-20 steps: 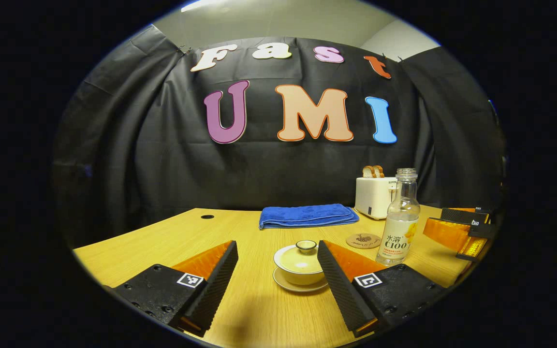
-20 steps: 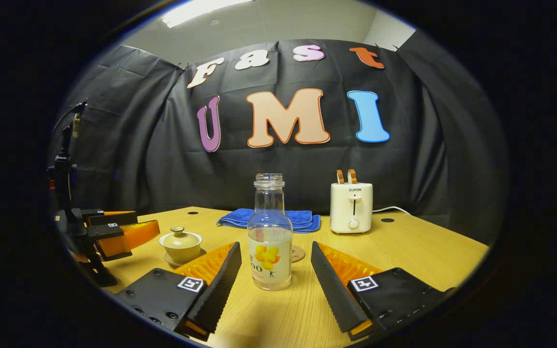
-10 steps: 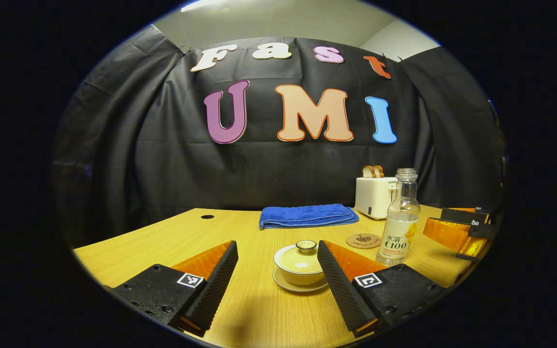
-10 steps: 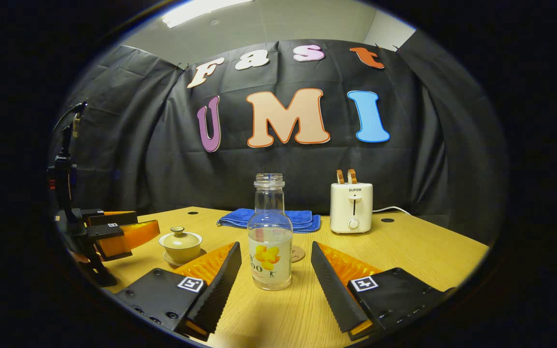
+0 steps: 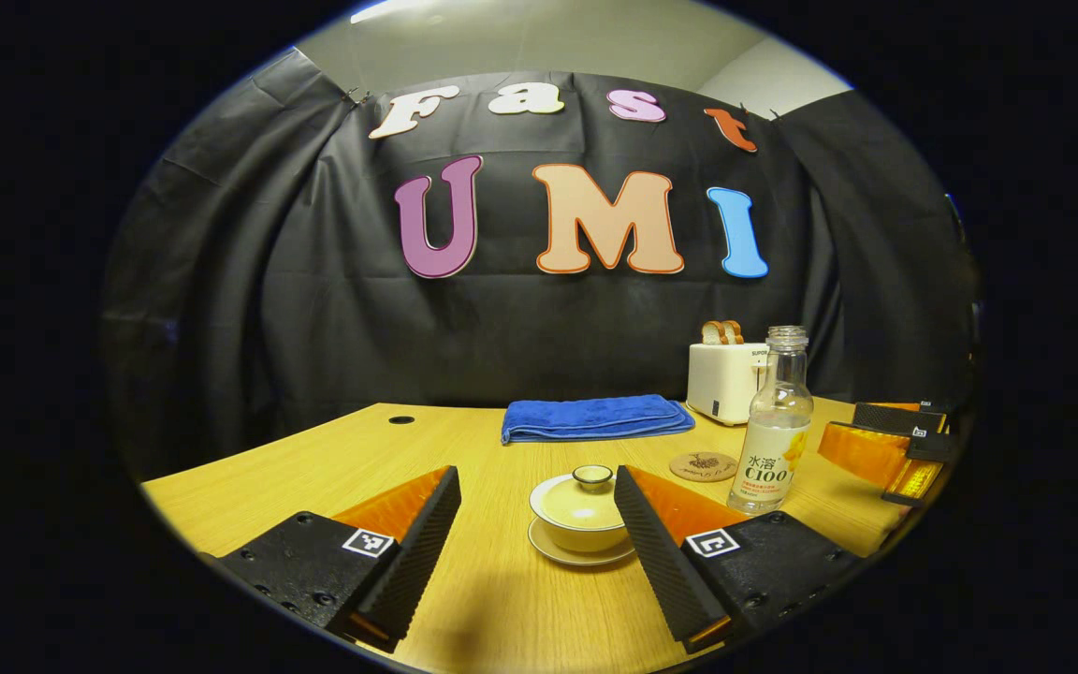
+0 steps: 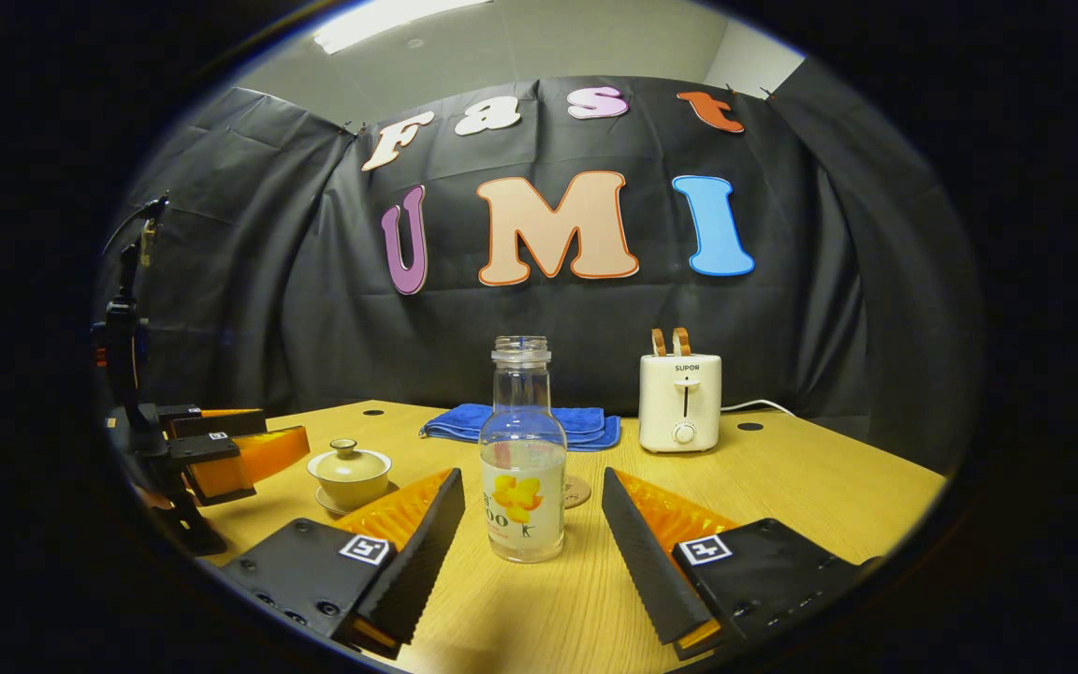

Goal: Open the teacup lid with one hand, grasp the water bottle and pour water into the teacup with the other hand; after pouring, place the water bottle on the coaster and then close the teacup lid.

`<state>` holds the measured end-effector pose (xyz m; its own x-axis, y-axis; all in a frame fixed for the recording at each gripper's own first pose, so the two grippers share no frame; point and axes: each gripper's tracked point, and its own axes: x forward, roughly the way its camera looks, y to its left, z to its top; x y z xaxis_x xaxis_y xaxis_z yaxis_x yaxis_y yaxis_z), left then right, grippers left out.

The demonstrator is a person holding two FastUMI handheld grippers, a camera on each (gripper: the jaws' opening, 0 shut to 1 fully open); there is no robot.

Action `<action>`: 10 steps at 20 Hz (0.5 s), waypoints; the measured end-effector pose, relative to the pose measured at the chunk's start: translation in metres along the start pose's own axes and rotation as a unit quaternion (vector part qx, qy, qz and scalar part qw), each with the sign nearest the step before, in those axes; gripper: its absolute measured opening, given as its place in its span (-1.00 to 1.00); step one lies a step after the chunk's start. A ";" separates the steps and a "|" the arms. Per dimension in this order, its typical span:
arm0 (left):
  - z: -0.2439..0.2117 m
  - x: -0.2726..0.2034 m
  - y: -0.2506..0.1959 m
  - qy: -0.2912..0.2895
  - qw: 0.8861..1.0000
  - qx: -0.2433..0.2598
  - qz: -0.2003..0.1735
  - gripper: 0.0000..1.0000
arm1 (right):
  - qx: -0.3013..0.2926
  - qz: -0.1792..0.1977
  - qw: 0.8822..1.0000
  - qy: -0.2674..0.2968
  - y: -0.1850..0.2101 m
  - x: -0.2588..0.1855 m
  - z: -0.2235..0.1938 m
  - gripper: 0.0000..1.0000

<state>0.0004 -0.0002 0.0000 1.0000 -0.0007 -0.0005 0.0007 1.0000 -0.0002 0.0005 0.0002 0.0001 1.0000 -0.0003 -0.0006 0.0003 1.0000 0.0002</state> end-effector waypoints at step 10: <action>-0.001 0.007 -0.016 0.001 0.999 0.000 -0.041 0.94 | 0.000 -0.002 1.000 0.000 0.000 -0.001 0.001 0.96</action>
<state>0.0076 -0.0167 -0.0009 0.9966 -0.0822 -0.0018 0.0822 0.9966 -0.0002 -0.0001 0.0000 0.0007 1.0000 -0.0034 -0.0009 0.0034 1.0000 0.0006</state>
